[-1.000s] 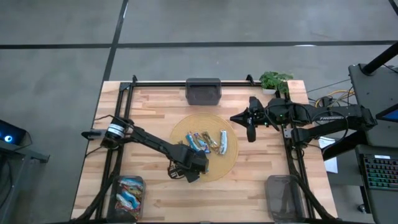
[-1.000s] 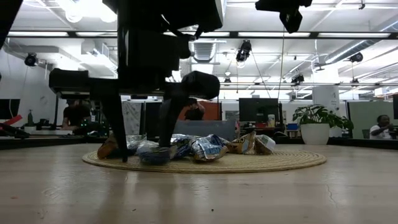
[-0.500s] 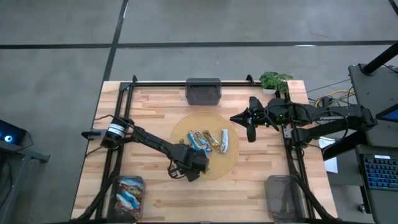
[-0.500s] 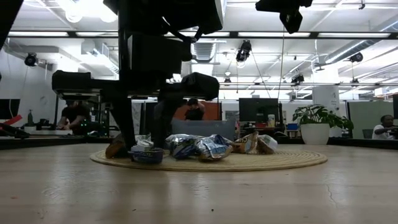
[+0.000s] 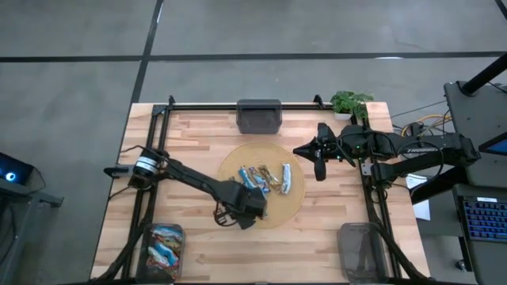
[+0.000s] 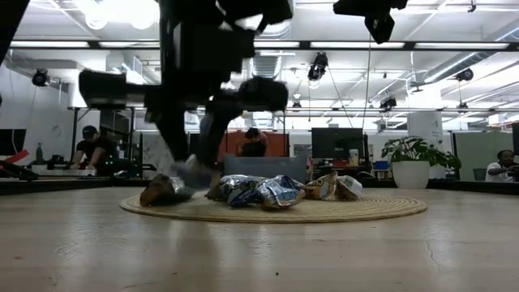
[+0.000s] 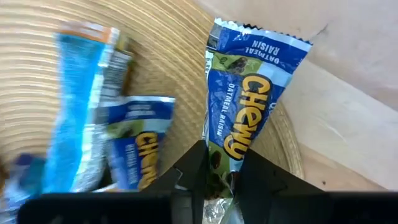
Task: Pick and place Granola Bars by type
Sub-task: Put the blue granola bar into the top black bin
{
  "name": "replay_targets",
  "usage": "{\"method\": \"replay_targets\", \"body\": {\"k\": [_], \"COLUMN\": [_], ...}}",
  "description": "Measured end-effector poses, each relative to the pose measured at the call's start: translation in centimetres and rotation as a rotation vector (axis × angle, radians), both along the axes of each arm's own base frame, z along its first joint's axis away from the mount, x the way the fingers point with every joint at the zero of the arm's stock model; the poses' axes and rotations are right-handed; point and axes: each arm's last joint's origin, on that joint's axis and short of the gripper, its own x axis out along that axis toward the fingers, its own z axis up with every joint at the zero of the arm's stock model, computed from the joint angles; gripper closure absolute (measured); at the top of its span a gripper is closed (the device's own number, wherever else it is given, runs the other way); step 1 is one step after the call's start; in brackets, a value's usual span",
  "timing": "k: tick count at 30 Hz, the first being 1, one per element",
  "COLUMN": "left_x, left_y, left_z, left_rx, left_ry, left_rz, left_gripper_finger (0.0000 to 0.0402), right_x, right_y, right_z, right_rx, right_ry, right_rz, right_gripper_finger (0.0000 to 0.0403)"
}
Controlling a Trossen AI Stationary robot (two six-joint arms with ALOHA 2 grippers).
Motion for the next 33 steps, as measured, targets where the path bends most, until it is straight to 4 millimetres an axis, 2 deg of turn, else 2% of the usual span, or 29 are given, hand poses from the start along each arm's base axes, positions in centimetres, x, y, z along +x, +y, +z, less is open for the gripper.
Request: {"method": "replay_targets", "body": {"k": [3, 8, 15, 19, 23, 30, 33], "left_x": [0.0, 0.3, 0.0, -1.1, -2.2, -3.0, -3.3], "left_y": [0.1, 0.8, 4.3, 7.7, 12.1, 20.2, 23.3], "left_z": [1.5, 5.4, 12.6, 16.2, 18.5, 20.6, 20.8], "left_rx": [0.013, 0.053, 0.015, -0.014, -0.01, 0.01, 0.01], "left_ry": [-0.014, -0.086, -0.264, -0.386, -0.489, -0.701, -0.765], "left_rz": [0.013, 0.091, 0.302, 0.401, 0.526, 0.741, 0.832], "left_gripper_finger": [0.0346, 0.0346, 0.0346, 0.0346, 0.0346, 0.0346, 0.0346], "right_x": [0.0, 0.0, 0.0, 0.0, 0.0, -0.1, -0.1], "right_y": [0.0, 0.0, 0.0, 0.0, 0.0, -0.1, -0.1], "right_z": [0.0, 0.0, 0.0, 0.0, 0.0, -0.2, -0.2], "right_rx": [0.0, 0.0, 0.0, -0.001, -0.003, -0.006, -0.008], "right_ry": [0.0, 0.0, 0.0, 0.0, 0.002, 0.019, 0.017], "right_rz": [0.0, -0.001, 0.0, 0.0, 0.001, -0.018, -0.027], "right_gripper_finger": [0.0394, 0.0394, 0.0394, 0.0394, 0.0394, 0.0394, 0.0394]}}
